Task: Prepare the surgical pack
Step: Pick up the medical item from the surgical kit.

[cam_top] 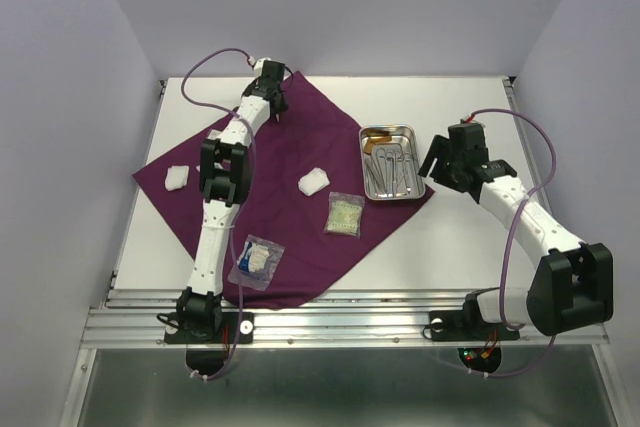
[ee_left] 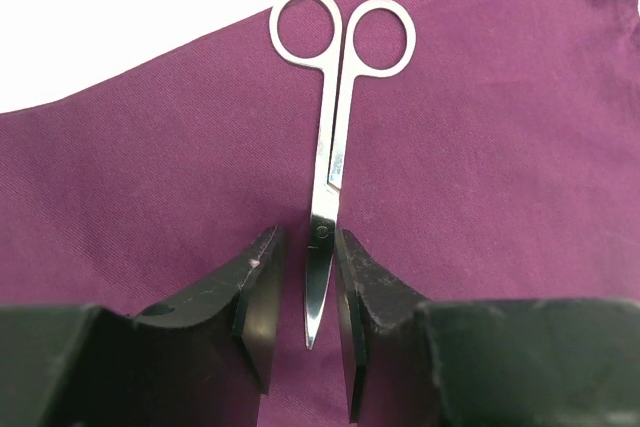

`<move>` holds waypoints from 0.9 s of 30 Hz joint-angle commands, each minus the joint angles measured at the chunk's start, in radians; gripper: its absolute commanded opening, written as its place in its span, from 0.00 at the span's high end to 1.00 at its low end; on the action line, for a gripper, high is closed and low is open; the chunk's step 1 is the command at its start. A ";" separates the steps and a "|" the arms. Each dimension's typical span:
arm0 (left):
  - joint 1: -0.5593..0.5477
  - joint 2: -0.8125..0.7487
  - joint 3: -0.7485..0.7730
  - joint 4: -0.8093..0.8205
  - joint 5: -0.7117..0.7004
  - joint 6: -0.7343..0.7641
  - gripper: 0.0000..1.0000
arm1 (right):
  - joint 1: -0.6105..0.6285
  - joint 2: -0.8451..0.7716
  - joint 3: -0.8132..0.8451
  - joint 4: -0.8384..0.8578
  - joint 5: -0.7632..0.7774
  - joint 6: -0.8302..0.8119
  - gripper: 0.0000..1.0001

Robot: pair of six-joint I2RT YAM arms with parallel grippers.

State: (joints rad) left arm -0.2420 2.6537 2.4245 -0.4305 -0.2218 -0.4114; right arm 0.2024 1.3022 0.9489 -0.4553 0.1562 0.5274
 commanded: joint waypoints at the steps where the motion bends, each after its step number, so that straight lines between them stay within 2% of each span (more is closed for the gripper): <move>1: -0.011 -0.003 0.045 -0.074 -0.066 0.042 0.62 | -0.004 -0.003 -0.010 0.055 -0.004 -0.003 0.27; 12: -0.029 0.009 0.042 -0.102 -0.105 0.072 0.63 | -0.004 -0.007 -0.019 0.056 -0.009 0.002 0.28; 18: -0.029 0.015 0.065 -0.099 -0.093 0.097 0.78 | -0.004 -0.008 -0.024 0.060 -0.010 0.003 0.27; 27: -0.029 -0.041 0.067 -0.053 -0.054 0.140 0.94 | -0.004 -0.009 -0.021 0.063 -0.014 0.003 0.28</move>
State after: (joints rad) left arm -0.2676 2.6625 2.4542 -0.4908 -0.2943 -0.3088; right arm 0.2024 1.3029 0.9245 -0.4362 0.1471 0.5282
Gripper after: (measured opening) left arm 0.225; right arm 0.725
